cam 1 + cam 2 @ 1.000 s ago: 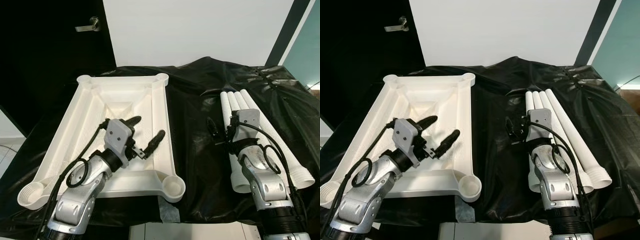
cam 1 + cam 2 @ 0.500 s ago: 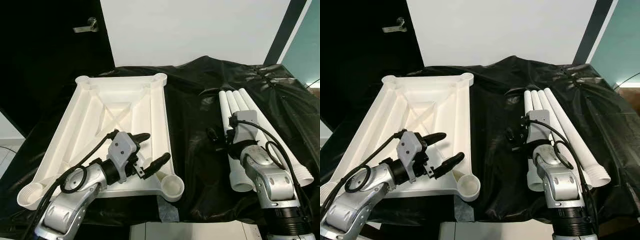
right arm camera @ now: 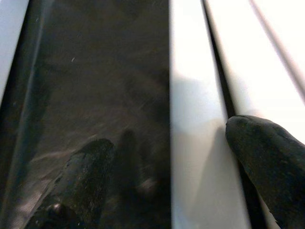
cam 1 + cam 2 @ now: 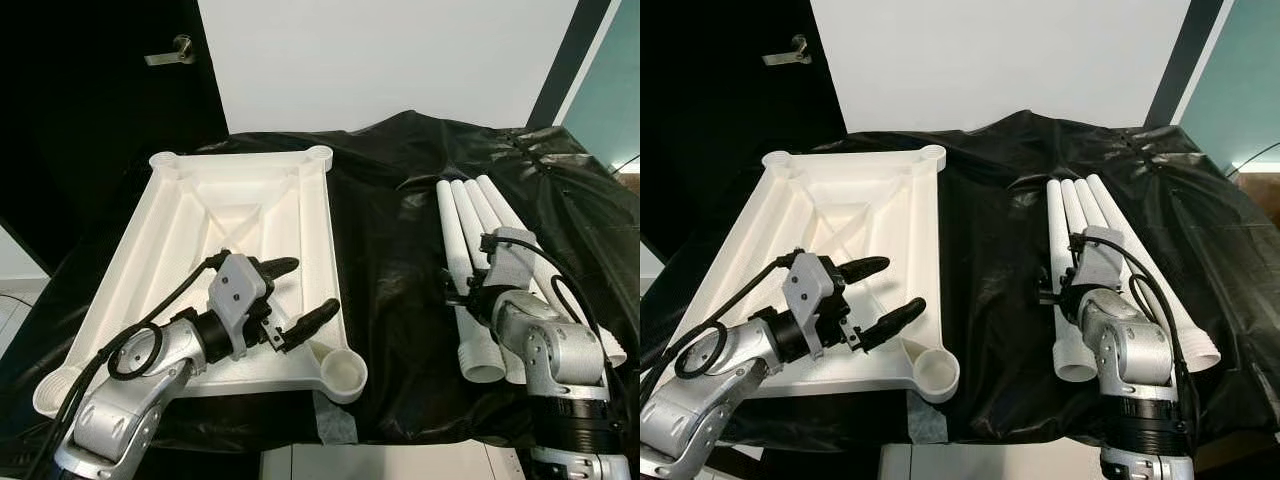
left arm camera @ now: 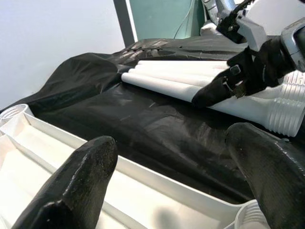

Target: Building children table

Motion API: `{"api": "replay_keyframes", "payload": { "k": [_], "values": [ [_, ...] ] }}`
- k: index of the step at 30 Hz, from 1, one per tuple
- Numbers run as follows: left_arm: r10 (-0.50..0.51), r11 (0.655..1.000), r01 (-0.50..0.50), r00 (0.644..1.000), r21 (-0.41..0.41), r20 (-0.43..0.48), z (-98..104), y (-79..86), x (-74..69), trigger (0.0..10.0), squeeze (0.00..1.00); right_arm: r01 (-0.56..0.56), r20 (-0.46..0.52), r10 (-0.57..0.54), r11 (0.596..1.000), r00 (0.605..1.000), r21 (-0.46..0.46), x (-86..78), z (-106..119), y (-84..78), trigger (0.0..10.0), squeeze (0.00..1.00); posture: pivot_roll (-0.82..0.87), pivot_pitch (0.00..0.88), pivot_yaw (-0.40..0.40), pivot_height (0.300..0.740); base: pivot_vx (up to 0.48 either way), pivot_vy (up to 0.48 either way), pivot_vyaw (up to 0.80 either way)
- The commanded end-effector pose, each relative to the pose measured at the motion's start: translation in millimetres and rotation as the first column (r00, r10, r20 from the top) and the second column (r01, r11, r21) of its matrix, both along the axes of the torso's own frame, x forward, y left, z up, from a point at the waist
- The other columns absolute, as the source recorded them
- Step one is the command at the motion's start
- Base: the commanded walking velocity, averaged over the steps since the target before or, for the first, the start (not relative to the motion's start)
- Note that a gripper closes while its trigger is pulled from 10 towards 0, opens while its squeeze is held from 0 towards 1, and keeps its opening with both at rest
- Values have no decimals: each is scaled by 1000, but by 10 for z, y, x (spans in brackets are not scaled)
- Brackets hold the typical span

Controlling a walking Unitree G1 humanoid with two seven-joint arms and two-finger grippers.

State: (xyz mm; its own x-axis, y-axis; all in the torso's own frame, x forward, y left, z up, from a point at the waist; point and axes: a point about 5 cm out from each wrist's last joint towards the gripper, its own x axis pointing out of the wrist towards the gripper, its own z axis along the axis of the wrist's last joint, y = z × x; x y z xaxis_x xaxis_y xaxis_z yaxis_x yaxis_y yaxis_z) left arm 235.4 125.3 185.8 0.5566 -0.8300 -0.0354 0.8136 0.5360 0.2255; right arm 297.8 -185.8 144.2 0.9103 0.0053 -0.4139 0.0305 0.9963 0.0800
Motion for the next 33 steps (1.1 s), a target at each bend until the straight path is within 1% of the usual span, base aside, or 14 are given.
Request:
{"api": "replay_keyframes", "payload": {
  "k": [1, 3, 5, 6, 8, 11, 12, 14, 16, 23, 28, 31, 32, 33],
  "values": [
    [-86, 996, 86, 996, 20, -6, 24, -10, -28, 10000, 0, -34, -31, 35, 999, 999, 28, 20, -18, 72, 10000, 0, 21, 0, 3, 740, 0, 0, 0],
    [-86, 996, 86, 996, 20, -6, 24, -10, -28, 10000, 0, -34, -31, 35, 999, 999, 28, 20, -18, 72, 10000, 0, 21, 0, 3, 740, 0, 0, 0],
    [-81, 996, 81, 997, 19, 4, 37, -21, -21, 10000, 0, -79, -74, 83, 995, 994, 57, 21, -67, 199, 10000, 0, 27, 0, -9, 740, 0, 0, 0],
    [-81, 996, 81, 997, 19, 4, 37, -21, -21, 10000, 0, -79, -74, 83, 995, 994, 57, 21, -67, 199, 10000, 0, 27, 0, -9, 740, 0, 0, 0],
    [-78, 997, 78, 997, 18, 9, 50, -26, -19, 10000, 0, -87, -127, 97, 993, 987, 84, -1, -100, 258, 10000, 0, 28, 0, -11, 740, 0, 0, 0],
    [-75, 997, 74, 997, 17, 13, 54, -28, -18, 10000, 0, -79, -157, 94, 992, 983, 94, -18, -126, 256, 10000, 0, 28, 0, -15, 740, 0, 0, 0],
    [-72, 997, 72, 997, 15, 15, 59, -30, -19, 10000, 0, -62, -195, 82, 992, 977, 109, -36, -155, 240, 10000, 0, 28, 0, -15, 740, 0, 0, 0],
    [-69, 998, 69, 997, 13, 18, 63, -32, -20, 10000, 0, -44, -221, 71, 991, 973, 123, -48, -179, 217, 10000, 0, 28, 0, -15, 740, 0, 0, 0],
    [-69, 998, 69, 997, 13, 18, 63, -32, -20, 10000, 0, -44, -221, 71, 991, 973, 123, -48, -179, 217, 10000, 0, 28, 0, -15, 740, 0, 0, 0],
    [-65, 998, 65, 998, 10, 22, 53, -57, -25, 10000, 0, 44, -345, 32, 976, 938, 212, -31, -248, 156, 10000, 0, 21, 0, -21, 740, 0, 0, 0],
    [-64, 998, 63, 998, 10, 27, 65, -55, -1, 10000, 0, 36, -385, 68, 966, 920, 257, 37, -193, 180, 10000, 0, 10, 0, -16, 740, 0, 0, 0],
    [-62, 998, 62, 998, 10, 29, 68, -54, 6, 10000, 0, 27, -391, 78, 966, 917, 256, 52, -176, 181, 9765, 0, 5, 0, -13, 740, 0, 0, 0],
    [-61, 998, 61, 998, 10, 32, 72, -54, 14, 10000, 0, 31, -410, 79, 967, 909, 253, 65, -170, 168, 8510, 0, 5, 0, -13, 740, 0, 0, 0],
    [-59, 998, 58, 998, 10, 36, 78, -55, 22, 10000, 0, 22, -427, 91, 968, 899, 251, 73, -162, 162, 5725, 0, 1, 0, -14, 740, 0, 0, 0]
  ]
}}
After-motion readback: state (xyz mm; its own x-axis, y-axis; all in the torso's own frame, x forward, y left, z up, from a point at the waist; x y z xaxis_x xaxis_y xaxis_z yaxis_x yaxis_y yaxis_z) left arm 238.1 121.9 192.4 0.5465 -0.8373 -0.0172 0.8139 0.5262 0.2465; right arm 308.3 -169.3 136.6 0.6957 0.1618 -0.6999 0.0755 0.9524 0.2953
